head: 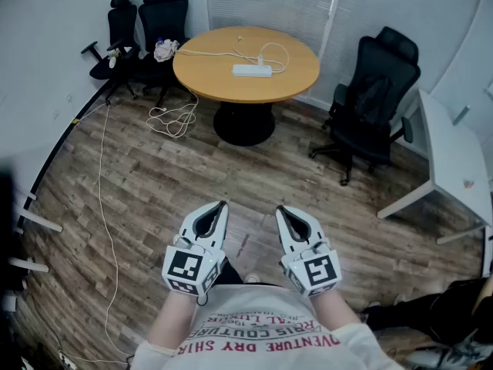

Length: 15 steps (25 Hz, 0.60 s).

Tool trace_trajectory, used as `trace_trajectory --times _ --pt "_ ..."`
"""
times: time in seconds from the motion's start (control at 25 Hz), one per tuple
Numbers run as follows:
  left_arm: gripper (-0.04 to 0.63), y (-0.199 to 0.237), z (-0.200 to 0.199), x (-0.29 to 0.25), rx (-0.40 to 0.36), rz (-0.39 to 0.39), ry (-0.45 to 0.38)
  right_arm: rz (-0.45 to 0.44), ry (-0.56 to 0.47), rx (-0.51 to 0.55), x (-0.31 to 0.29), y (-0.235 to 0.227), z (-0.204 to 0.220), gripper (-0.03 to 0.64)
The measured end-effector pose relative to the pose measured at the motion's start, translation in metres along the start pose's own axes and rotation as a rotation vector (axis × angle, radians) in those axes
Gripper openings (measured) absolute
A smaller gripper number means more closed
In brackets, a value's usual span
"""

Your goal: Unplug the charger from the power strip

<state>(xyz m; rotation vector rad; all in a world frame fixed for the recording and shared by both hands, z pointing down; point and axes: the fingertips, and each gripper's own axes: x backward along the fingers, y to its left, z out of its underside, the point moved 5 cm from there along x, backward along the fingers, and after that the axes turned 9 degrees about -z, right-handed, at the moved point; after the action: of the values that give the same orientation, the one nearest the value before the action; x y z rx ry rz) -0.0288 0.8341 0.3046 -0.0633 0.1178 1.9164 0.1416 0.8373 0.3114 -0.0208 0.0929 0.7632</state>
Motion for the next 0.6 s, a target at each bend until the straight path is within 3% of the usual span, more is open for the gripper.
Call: trace_trajectory --times 0.6 --pt "0.032 0.01 0.008 -0.032 -0.008 0.034 0.043 0.022 0.02 -0.02 -0.024 -0.021 0.013 0.028"
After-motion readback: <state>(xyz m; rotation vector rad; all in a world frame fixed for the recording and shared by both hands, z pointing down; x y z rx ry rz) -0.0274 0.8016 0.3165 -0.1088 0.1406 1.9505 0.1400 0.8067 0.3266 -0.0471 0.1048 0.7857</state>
